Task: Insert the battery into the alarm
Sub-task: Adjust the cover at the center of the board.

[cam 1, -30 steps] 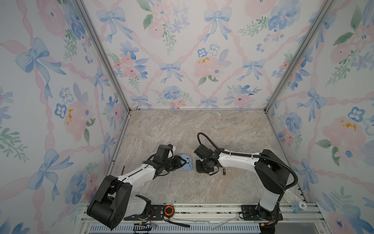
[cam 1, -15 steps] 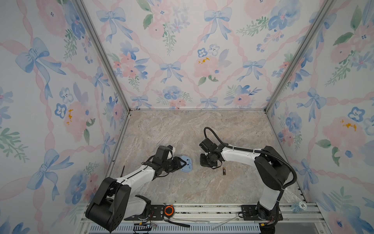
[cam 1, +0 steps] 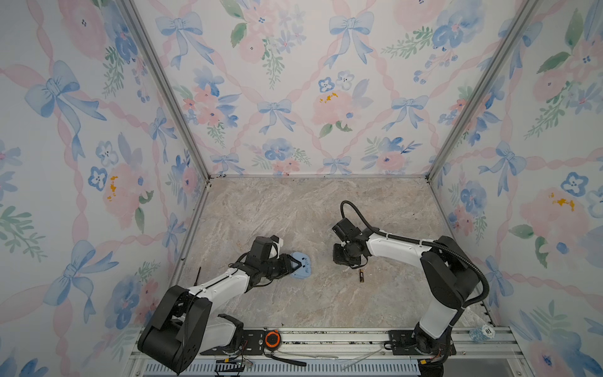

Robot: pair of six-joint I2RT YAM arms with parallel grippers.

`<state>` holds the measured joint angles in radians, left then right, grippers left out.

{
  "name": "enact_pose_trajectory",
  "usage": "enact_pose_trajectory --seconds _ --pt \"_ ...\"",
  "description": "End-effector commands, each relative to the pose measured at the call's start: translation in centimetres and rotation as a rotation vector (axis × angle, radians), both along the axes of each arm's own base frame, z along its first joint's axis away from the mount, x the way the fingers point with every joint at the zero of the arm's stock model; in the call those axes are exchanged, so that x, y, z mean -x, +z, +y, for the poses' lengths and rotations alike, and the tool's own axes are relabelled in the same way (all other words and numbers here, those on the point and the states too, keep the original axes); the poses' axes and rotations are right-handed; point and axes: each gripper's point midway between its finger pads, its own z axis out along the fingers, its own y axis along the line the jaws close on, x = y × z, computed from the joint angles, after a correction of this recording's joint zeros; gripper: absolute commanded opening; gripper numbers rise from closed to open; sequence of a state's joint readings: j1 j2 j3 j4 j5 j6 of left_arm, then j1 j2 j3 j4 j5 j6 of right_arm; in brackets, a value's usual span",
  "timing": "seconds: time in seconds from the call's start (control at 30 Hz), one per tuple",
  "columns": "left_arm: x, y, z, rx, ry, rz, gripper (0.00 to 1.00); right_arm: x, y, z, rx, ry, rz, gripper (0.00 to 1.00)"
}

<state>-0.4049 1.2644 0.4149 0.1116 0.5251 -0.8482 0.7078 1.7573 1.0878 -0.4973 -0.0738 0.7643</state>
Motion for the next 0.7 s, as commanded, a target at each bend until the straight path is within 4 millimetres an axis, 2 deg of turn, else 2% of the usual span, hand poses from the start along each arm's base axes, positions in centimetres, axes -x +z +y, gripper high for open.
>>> enact_pose_trajectory --seconds 0.0,0.03,0.13,0.27,0.4,0.5,0.6,0.67 --pt "0.9 -2.3 0.7 -0.037 0.027 0.068 0.0 0.4 3.5 1.7 -0.052 0.112 -0.077 0.31" --pt "0.9 -2.8 0.9 -0.05 0.044 0.075 0.0 0.6 4.3 2.1 -0.047 0.135 -0.103 0.34" --pt "0.7 -3.2 0.7 -0.017 0.084 0.073 0.0 1.1 8.9 1.8 0.017 0.146 -0.23 0.48" --pt "0.8 -3.1 -1.2 0.078 0.04 0.1 0.0 1.7 14.6 -1.3 0.214 0.076 -0.412 0.57" --pt "0.7 -2.0 -3.2 0.091 -0.064 0.043 0.0 3.6 16.4 -2.6 0.17 0.104 -0.483 0.58" --pt "0.6 -1.9 -2.9 0.073 -0.049 0.023 0.0 4.9 16.3 -3.6 -0.004 0.085 -0.461 0.55" --pt "1.4 -2.2 -2.7 0.073 -0.057 0.031 0.0 5.3 15.5 -3.3 -0.439 0.01 -0.289 0.53" --pt "2.0 -2.4 -2.6 0.076 -0.075 0.033 0.0 4.5 15.7 -4.0 -0.612 -0.054 -0.291 0.57"
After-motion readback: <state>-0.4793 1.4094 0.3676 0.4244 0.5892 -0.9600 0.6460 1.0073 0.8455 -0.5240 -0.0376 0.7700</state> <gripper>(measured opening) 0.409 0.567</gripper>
